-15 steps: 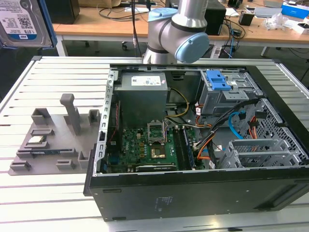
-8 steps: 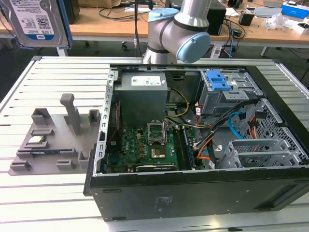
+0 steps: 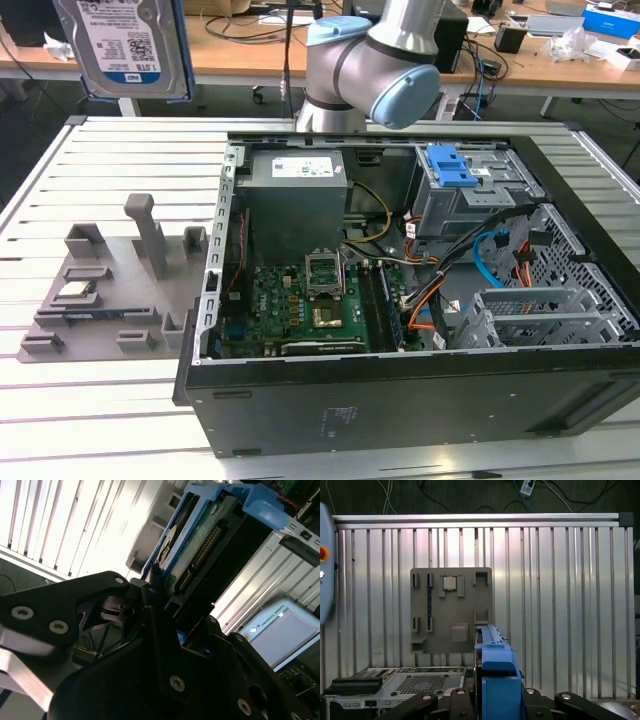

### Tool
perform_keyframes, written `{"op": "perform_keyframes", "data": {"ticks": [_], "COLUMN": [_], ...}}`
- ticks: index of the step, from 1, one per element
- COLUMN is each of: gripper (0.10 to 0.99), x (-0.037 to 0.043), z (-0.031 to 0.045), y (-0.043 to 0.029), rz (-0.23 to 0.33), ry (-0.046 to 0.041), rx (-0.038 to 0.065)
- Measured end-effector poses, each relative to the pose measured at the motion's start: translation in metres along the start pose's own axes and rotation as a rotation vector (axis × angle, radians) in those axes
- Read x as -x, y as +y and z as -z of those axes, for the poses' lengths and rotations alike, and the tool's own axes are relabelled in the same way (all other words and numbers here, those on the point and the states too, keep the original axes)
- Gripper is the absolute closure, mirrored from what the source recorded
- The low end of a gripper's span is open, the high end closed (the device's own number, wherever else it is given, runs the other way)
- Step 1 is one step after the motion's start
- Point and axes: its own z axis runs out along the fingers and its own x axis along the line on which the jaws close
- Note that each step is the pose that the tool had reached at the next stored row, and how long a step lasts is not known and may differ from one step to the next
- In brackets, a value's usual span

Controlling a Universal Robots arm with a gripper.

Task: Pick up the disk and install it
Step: 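Pick up the disk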

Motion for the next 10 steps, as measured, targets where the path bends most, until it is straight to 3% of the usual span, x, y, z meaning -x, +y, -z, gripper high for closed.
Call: {"op": "perform_keyframes", "data": {"ticks": [10], "gripper": [0.722], "x": [0.0006], "z": [0.0008], "y": [-0.0357], "rz": [0.000], "ry": [0.0000], "rx": [0.001]}}
